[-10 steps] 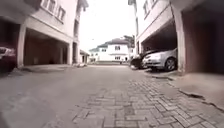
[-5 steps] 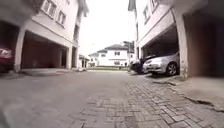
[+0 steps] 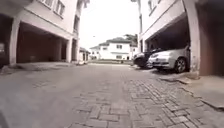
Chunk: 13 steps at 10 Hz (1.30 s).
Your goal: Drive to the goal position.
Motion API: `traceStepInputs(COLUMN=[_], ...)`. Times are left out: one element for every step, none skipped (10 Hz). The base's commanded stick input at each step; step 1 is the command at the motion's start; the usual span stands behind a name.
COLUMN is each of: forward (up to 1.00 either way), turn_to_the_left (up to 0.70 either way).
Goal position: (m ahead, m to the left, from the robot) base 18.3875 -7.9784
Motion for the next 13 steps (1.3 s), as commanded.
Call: traceStepInputs(forward=[0.70, 0.70, 0.70, 0.70, 0.70, 0.70, 0.70, 0.70, 0.70, 0.70, 0.70, 0.70, 0.70], turn_to_the_left=[0.00, 0.00, 0.00, 0.00, 0.00, 0.00, 0.00, 0.00, 0.00, 0.00, 0.00, 0.00, 0.00])
